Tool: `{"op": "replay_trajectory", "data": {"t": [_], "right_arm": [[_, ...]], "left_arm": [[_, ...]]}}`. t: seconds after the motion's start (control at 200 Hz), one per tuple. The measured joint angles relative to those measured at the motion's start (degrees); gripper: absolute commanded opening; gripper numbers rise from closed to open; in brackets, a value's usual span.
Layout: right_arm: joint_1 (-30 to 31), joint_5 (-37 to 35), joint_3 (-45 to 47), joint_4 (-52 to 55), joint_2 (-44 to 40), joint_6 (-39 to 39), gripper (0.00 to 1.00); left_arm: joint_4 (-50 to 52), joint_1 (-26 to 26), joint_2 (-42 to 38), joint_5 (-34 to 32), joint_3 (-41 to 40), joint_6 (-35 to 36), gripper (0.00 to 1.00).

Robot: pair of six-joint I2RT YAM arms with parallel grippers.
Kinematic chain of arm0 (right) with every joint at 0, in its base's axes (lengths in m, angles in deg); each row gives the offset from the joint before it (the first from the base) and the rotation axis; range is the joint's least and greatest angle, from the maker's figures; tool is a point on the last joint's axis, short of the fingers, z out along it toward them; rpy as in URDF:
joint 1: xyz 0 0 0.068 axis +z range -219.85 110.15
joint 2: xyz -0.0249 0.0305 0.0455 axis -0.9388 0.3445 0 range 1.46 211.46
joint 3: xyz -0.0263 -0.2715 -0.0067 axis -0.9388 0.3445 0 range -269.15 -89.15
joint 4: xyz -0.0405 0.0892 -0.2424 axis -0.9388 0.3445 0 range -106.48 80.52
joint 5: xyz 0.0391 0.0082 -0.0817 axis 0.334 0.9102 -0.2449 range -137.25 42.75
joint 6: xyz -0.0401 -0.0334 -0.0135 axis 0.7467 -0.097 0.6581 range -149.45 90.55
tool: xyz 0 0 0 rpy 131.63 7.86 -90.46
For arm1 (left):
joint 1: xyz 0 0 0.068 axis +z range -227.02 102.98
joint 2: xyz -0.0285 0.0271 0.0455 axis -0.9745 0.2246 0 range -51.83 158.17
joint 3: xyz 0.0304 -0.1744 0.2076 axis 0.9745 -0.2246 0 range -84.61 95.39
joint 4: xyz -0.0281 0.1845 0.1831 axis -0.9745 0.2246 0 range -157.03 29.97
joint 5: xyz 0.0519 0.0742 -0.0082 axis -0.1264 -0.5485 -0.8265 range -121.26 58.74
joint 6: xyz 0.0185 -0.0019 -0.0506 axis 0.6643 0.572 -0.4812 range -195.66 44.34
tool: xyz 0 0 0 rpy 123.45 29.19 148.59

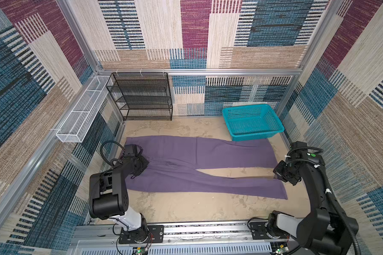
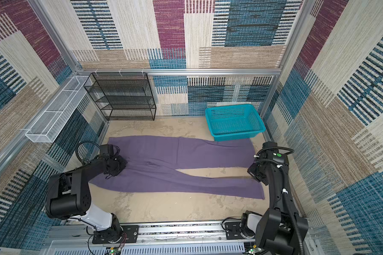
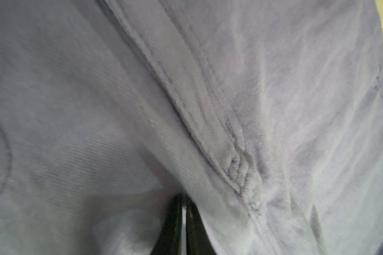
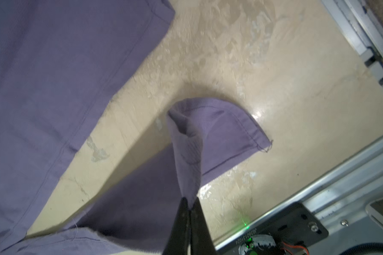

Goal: Fold and stack the trousers
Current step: Smooth out the trousers at the center of the table.

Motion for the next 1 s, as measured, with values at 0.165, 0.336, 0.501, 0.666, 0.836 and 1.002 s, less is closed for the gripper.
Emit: {"op": "replay_trajectory", "data": {"t": [0.165,0.336,0.501,0.666,0.836,1.002], "right_arm": [[-0.04,-1.36,-0.02,-9.81,8.24,-0.98,0.0],[-0.24,-3.3,-0.92,-17.42,15.54,-0.87,0.06],[-0.48,-4.57,-3.52,-23.02,19.23,1.05,0.44],[-0.48,-4.2,-3.1,-25.35,15.8,1.73,0.67],[-0.48,-2.01,6.73,-25.07,3.39,0.09,0.74],[-0.31,0.61,15.78,-22.12,-8.46,-1.51,0.6]], "left_arm": [[0.46,0.09,0.81,-1.14,1.36,0.15,0.12],[0.79,0.09,2.16,-1.4,3.52,0.2,0.12],[-0.5,0.2,2.08,-0.22,3.45,0.59,0.18],[-2.54,-0.11,-2.56,1.95,0.74,0.11,0.4],[0.24,-1.38,-11.37,0.2,-0.04,-0.42,0.38],[6.99,-2.78,-15.47,-5.27,-0.17,-1.7,0.16]]}}
